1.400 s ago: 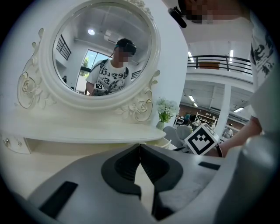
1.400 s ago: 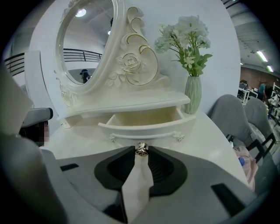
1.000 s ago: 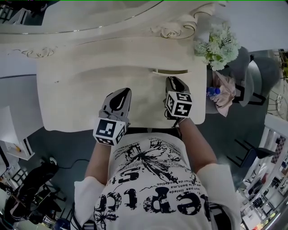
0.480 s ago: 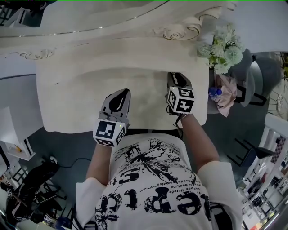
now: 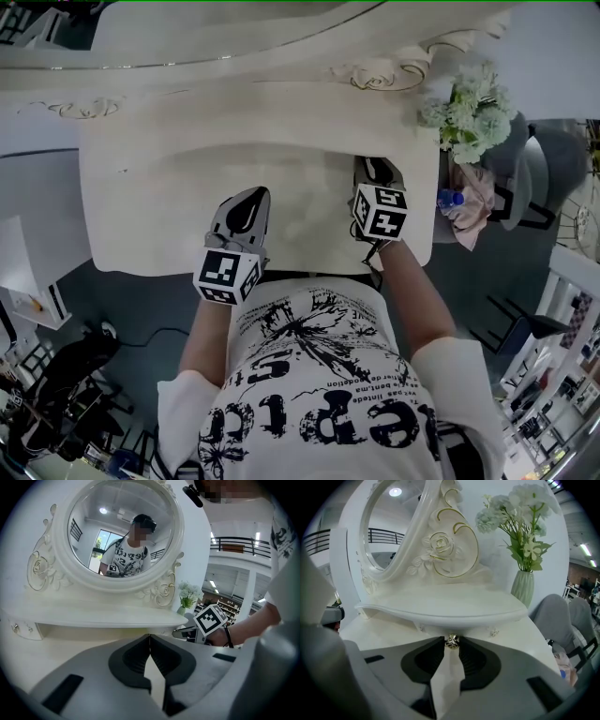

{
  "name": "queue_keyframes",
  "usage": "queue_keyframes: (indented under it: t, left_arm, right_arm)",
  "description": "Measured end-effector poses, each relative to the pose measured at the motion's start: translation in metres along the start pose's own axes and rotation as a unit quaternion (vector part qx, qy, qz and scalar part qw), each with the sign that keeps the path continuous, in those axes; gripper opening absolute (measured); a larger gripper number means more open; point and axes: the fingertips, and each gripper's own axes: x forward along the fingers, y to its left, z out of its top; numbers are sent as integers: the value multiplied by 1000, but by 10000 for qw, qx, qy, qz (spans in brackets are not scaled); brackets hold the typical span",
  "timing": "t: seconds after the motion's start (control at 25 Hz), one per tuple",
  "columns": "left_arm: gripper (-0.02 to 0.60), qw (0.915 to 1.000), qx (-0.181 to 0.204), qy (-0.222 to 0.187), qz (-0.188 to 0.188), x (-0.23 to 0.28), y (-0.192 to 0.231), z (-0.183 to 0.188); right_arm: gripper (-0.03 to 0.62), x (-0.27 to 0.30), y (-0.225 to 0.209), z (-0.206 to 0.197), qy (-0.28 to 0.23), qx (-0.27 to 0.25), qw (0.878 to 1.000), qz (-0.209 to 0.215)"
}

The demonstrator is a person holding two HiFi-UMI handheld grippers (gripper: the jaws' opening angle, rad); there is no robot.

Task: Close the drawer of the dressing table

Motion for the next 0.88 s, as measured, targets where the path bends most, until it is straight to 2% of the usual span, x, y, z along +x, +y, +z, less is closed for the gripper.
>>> queue_keyframes:
  t: [0.32, 0.44, 0.64, 0.72, 0.8, 0.88]
  left_arm:
    - [20, 9998, 162, -137, -60, -8, -9, 13]
    - [20, 9995, 209, -212, -87, -14, -15, 17]
    - [20, 9987, 328, -343, -180, -20, -30, 26]
    - [20, 9981, 388, -426, -215, -23, -37, 32]
    - [20, 9974, 446, -513, -238, -28, -44, 39]
    - [20, 9964, 514, -625, -246, -33, -50, 49]
  right_arm:
    - [110, -15, -1, -1, 85, 62, 9999, 2]
    - [110, -33, 2, -4, 37, -112, 9999, -41]
    - [106, -71, 16, 7, -397, -456, 9982, 38]
    - [78, -87, 22, 17, -620, -462, 9969, 128]
    - [44, -103, 31, 28, -835, -416, 9951, 314]
    - [37, -120, 42, 42, -1091, -405, 9916, 566]
